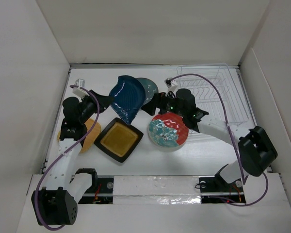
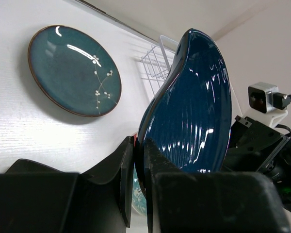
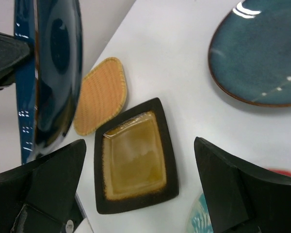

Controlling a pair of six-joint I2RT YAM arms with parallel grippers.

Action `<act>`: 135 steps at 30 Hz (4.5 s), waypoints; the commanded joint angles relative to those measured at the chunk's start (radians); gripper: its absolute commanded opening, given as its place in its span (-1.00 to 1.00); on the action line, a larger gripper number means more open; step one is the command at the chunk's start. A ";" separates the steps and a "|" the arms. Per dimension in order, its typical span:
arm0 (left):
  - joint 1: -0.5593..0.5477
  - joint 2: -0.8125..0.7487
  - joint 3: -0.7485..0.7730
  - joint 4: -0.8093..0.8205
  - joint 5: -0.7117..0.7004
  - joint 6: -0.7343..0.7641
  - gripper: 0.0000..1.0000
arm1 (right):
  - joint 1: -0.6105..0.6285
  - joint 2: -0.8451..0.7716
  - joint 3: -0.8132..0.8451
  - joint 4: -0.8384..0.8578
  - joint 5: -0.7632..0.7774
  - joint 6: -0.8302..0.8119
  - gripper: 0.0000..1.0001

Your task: Load the plates into the dish rack

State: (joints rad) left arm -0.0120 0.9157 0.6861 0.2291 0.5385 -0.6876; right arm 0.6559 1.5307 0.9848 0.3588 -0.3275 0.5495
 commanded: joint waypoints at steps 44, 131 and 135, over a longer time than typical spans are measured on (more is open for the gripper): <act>-0.006 0.003 -0.023 0.231 0.103 -0.099 -0.99 | 0.008 0.151 0.278 0.178 -0.191 0.090 -0.69; -0.763 -0.121 0.089 -0.254 -0.414 0.405 -0.01 | -0.737 0.506 1.042 -0.758 0.667 -1.051 -1.00; -0.763 -0.120 0.086 -0.254 -0.417 0.405 -0.01 | -0.727 0.525 1.031 -0.750 0.673 -1.051 -1.00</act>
State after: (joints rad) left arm -0.7712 0.7979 0.7486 -0.0513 0.1291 -0.2955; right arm -0.0834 2.0701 1.9999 -0.5079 0.3290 -0.4980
